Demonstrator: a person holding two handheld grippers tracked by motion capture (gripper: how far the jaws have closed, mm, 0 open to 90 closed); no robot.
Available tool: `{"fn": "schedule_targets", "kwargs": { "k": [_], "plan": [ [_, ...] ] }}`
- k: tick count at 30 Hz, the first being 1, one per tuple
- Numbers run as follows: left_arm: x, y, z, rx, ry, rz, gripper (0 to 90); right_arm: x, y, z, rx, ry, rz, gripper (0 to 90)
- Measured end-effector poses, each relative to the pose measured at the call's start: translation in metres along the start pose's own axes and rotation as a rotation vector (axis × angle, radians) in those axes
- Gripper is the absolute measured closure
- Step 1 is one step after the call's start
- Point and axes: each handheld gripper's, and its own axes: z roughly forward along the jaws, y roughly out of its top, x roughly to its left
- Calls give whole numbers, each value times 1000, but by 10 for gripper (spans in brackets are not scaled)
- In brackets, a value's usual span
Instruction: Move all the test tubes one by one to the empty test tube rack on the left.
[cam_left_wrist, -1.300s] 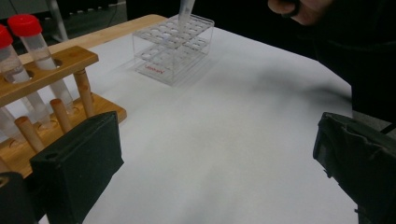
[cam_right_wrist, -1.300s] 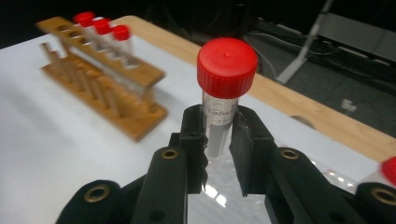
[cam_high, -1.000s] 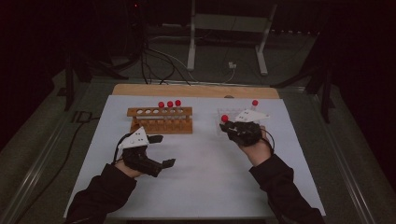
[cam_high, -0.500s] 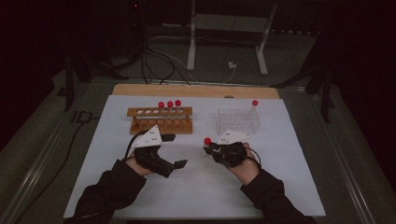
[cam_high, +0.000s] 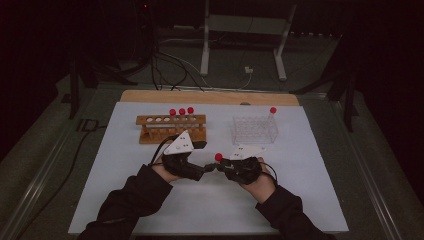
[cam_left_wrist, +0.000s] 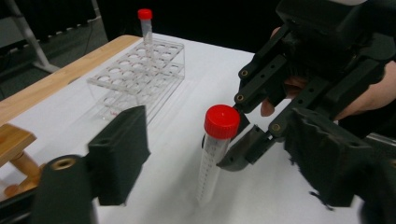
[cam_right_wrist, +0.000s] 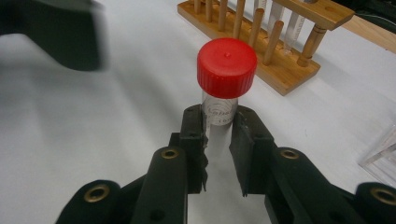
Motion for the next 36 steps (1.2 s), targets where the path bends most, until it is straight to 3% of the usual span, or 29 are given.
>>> {"fn": "schedule_targets", "kwargs": {
  "k": [11,20,32,34,36],
  "plan": [
    [-2,2,20,25,-2,50,527,1,0,-2,-3,7,0,753],
    [-2,1,25,41,-24,74,685,0,1,-3,-7,5,1,753],
    [-1,5,22,47,-12,87,714,-2,1,-5,-23,17,21,735],
    [1,6,19,49,-6,82,715,-3,2,-7,-34,17,27,658],
    [2,7,16,51,2,81,715,-4,3,-11,-47,7,32,638]
  ]
}}
